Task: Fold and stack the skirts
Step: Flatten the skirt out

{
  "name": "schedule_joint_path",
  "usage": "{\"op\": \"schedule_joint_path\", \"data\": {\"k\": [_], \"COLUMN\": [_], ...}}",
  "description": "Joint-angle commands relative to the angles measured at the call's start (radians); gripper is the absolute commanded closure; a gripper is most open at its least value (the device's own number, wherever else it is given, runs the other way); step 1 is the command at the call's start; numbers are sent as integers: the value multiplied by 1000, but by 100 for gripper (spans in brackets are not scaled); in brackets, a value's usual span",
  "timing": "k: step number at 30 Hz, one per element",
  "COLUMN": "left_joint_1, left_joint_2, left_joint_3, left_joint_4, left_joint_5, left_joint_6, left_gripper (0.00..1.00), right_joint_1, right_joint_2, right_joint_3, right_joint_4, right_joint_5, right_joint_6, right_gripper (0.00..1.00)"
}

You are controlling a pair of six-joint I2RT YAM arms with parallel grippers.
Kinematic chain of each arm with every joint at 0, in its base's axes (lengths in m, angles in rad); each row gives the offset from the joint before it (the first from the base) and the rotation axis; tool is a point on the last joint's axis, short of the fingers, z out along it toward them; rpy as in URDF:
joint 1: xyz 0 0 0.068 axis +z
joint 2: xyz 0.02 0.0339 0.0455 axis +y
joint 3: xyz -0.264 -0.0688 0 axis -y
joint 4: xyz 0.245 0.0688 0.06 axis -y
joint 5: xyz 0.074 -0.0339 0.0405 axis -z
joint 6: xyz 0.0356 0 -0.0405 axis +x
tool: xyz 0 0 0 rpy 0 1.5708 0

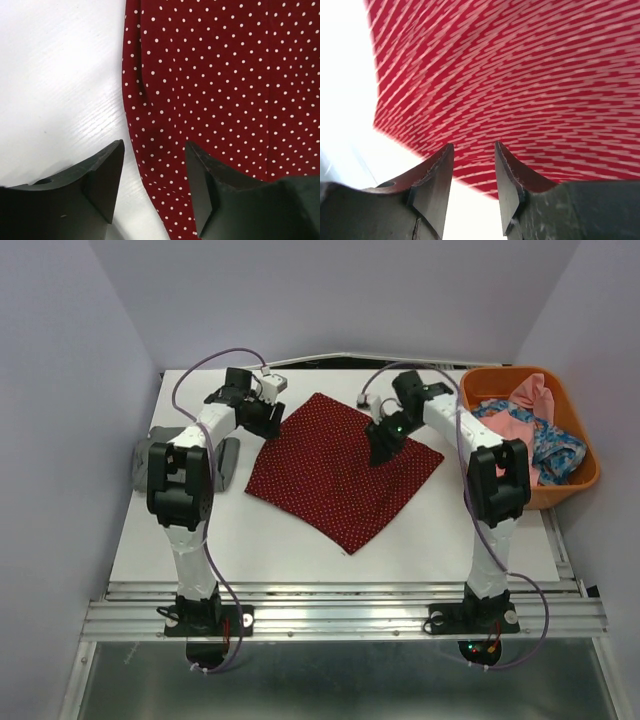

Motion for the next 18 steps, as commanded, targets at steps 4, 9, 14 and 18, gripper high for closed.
{"op": "schedule_joint_path", "data": {"k": [4, 9, 14, 18], "left_joint_1": [-62, -68, -108, -129], "left_joint_2": [31, 164, 301, 394], "left_joint_3": [117, 319, 517, 629], "left_joint_4": [-19, -13, -38, -21], "left_joint_5": [-41, -35, -52, -74], "left_joint_6": [49, 4, 4, -9], "left_gripper": [35, 37, 33, 32], "right_joint_1": [-182, -182, -182, -173], "right_joint_2": [160, 215, 197, 165], "right_joint_3": [235, 181, 37, -86], "right_joint_4": [170, 230, 272, 273], "right_joint_5": [181, 173, 179, 156], "right_joint_6": [107, 174, 187, 188], "right_gripper": [56, 56, 56, 57]}}
